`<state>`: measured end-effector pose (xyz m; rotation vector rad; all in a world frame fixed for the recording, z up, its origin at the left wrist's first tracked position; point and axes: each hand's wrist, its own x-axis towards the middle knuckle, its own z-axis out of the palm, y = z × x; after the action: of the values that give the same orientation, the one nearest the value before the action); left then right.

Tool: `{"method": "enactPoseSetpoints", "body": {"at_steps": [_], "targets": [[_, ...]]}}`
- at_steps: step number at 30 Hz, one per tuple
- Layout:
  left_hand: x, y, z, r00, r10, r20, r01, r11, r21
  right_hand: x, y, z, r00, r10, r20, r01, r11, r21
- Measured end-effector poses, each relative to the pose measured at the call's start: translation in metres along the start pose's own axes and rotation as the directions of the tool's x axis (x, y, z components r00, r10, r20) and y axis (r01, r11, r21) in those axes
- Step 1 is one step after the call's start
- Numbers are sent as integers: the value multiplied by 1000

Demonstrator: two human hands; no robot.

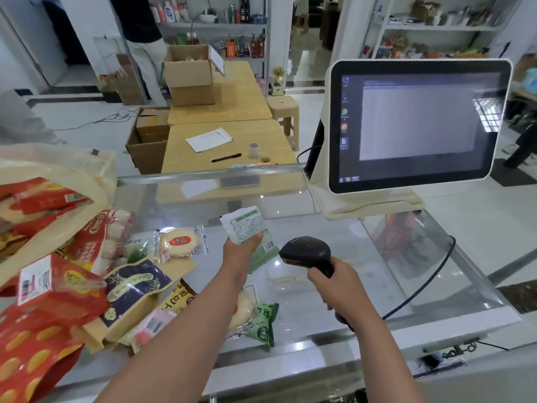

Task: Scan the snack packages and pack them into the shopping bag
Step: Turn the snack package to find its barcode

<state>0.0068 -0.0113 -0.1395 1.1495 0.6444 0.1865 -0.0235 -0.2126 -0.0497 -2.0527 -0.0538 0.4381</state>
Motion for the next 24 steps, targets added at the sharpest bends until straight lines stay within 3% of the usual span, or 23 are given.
{"method": "enactPoseSetpoints", "body": {"at_steps": [24], "targets": [[2, -3, -2, 999, 37, 17, -37, 999, -28, -2, 2, 1, 1000, 17, -17, -16, 998, 59]]}}
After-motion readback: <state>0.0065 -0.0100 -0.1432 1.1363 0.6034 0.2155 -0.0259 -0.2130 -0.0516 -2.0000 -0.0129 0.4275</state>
